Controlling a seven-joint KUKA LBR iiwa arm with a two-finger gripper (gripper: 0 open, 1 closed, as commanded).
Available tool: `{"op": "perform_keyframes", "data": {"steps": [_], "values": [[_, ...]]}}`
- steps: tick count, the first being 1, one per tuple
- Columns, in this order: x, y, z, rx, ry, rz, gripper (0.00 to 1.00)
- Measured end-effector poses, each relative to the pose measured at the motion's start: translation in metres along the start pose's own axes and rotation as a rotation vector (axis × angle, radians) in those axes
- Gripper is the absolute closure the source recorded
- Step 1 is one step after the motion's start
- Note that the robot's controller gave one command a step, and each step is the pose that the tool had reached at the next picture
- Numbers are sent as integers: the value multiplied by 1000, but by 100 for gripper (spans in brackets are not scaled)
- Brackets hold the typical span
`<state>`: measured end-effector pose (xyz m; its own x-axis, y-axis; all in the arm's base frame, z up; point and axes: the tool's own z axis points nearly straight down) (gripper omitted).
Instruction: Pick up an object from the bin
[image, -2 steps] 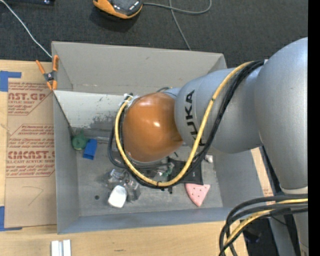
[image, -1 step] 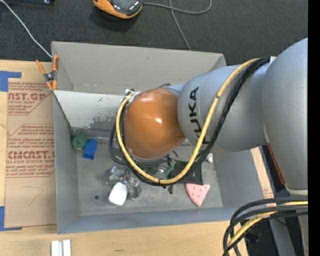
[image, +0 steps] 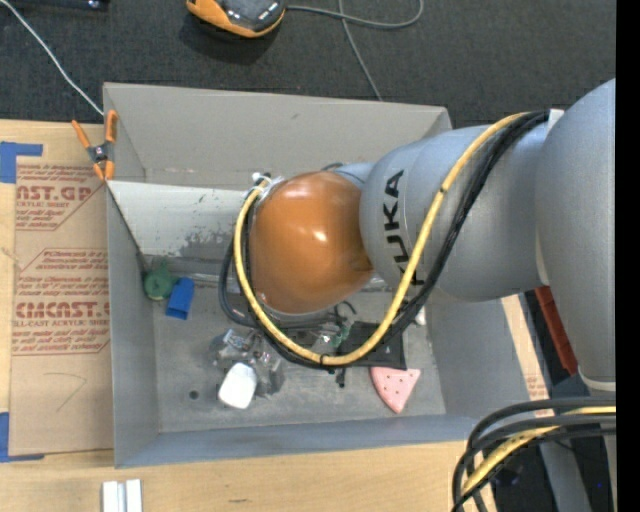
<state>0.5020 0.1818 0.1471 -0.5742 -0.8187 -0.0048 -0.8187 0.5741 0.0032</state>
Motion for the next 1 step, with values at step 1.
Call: {"op": "perform_keyframes", "data": {"steps": [1], "values": [[0,1,-12,-2,2,0,100]]}}
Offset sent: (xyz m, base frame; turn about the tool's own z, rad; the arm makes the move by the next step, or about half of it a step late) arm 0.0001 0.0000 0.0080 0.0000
